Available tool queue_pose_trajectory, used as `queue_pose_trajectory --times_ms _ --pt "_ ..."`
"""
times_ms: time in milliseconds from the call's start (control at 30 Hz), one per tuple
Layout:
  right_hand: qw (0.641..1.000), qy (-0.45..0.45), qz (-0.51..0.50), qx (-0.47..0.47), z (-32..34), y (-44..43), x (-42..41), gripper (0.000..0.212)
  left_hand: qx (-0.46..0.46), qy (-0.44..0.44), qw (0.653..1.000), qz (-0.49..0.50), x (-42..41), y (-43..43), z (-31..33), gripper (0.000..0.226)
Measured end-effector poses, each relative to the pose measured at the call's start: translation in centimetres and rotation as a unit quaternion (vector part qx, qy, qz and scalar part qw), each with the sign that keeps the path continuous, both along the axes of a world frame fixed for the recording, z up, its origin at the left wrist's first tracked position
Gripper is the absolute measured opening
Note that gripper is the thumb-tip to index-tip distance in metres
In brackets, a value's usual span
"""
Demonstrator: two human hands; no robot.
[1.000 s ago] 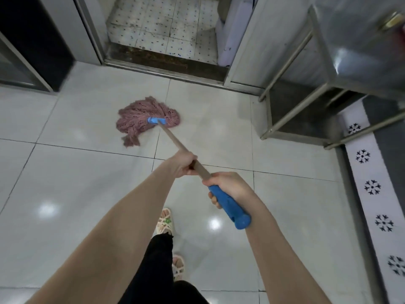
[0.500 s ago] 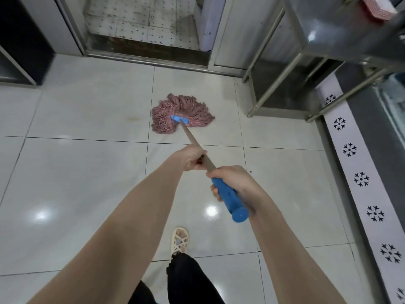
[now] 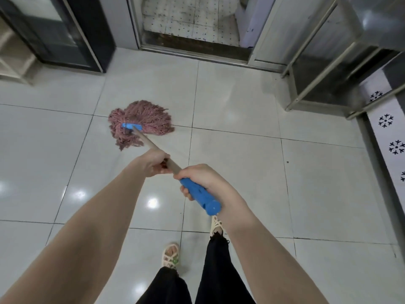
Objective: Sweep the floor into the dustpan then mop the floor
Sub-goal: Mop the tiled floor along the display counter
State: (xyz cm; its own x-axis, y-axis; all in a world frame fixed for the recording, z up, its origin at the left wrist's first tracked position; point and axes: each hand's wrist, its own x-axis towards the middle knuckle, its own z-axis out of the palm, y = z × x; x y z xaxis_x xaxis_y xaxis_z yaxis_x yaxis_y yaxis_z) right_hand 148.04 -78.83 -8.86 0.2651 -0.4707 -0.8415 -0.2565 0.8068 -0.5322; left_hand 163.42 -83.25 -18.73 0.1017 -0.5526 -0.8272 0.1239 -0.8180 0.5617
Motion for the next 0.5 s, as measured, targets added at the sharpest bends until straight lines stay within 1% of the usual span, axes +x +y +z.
queue_pose_trajectory --times_ms 133,233,367,500 --pt "0.999 0.030 0.034 -0.023 0.5 2.3 2.7 0.015 -0.011 0.018 0.999 0.043 2.7 3.2 -0.6 0.018" --pt "0.998 0.049 0.021 -0.029 1.4 3.2 2.8 0.014 -0.033 0.032 0.998 0.051 2.3 3.9 -0.5 0.018" --pt "0.994 0.100 -0.005 -0.049 2.0 3.7 0.8 0.020 -0.041 0.075 0.996 0.018 -0.7 3.1 -0.4 0.017" --pt "0.992 0.110 -0.033 -0.057 2.0 2.7 0.8 0.010 -0.037 0.088 0.995 -0.014 -2.4 0.5 -0.4 0.017"
